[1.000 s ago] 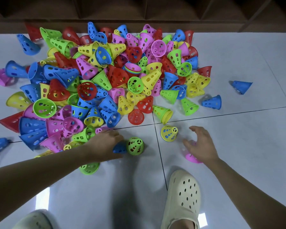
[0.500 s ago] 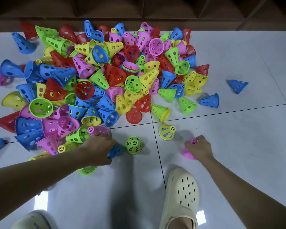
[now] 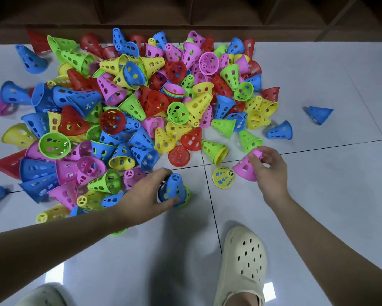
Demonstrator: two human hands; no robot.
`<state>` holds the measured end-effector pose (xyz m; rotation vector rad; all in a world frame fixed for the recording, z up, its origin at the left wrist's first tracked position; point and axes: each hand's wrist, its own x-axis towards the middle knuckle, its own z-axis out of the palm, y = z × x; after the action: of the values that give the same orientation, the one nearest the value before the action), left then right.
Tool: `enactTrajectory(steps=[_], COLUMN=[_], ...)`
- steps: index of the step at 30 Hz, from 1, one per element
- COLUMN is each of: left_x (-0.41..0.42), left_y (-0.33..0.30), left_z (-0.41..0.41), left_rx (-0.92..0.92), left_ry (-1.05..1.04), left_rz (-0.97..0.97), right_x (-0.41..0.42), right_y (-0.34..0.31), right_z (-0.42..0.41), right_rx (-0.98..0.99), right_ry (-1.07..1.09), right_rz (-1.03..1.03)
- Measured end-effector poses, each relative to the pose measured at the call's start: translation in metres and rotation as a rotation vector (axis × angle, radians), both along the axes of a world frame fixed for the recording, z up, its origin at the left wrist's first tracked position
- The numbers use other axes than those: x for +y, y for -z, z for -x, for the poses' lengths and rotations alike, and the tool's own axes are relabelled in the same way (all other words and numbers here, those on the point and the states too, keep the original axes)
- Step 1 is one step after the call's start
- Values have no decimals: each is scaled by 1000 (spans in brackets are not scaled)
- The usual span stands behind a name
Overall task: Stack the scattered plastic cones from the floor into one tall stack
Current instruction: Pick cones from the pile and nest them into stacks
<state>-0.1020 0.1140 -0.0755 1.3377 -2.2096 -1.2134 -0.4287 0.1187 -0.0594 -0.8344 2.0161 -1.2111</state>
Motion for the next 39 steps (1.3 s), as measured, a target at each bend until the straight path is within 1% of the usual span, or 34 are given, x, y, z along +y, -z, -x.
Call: enactTrajectory(steps=[4, 8, 12, 15, 17, 19, 21, 23, 25, 27, 28, 29, 31, 34, 35, 37, 39], left_x=[1, -2, -7, -15, -23, -32, -39, -42, -42, -41, -40, -40, -40, -37, -36, -31, -27], left_y=[9, 24, 28, 24, 21, 17, 13, 12, 14, 15, 15, 16, 17, 10, 5, -5, -13], left_z=[14, 17, 11, -2, -16, -31, -46, -59, -68, -72, -73, -73, -71, -64, -62, -55, -48], left_rx=[-119, -178, -233, -290, -361, -465, -592, -684, -698, -677, -657, -636, -597, -477, -422, -306, -190], left_ry=[90, 146, 208, 280, 231, 125, 27, -24, -35, -51, -62, -66, -58, -66, -73, -87, -77], left_rz=[60, 82, 152, 282, 390, 456, 437, 394, 332, 261, 235, 221, 230, 267, 257, 204, 165], right_x=[-4, 0, 4, 4, 5, 7, 9, 8, 6, 4, 2, -1, -16, -51, -63, -84, -99], right_y=[-1, 12, 26, 35, 39, 45, 50, 53, 53, 55, 57, 57, 59, 57, 55, 49, 46], right_z=[-21, -31, -30, -26, -25, -27, -32, -39, -46, -52, -54, -54, -49, -41, -39, -39, -42], right_rx=[63, 171, 258, 256, 198, 164, 166, 151, 110, 58, 68, 124, 319, 677, 800, 1016, 1147], right_ry=[-212, -387, -475, -491, -509, -555, -600, -599, -603, -656, -690, -718, -727, -677, -675, -737, -852], right_rz=[59, 37, -30, -66, -78, -103, -104, -89, -89, -95, -93, -76, -13, 121, 116, -20, -255])
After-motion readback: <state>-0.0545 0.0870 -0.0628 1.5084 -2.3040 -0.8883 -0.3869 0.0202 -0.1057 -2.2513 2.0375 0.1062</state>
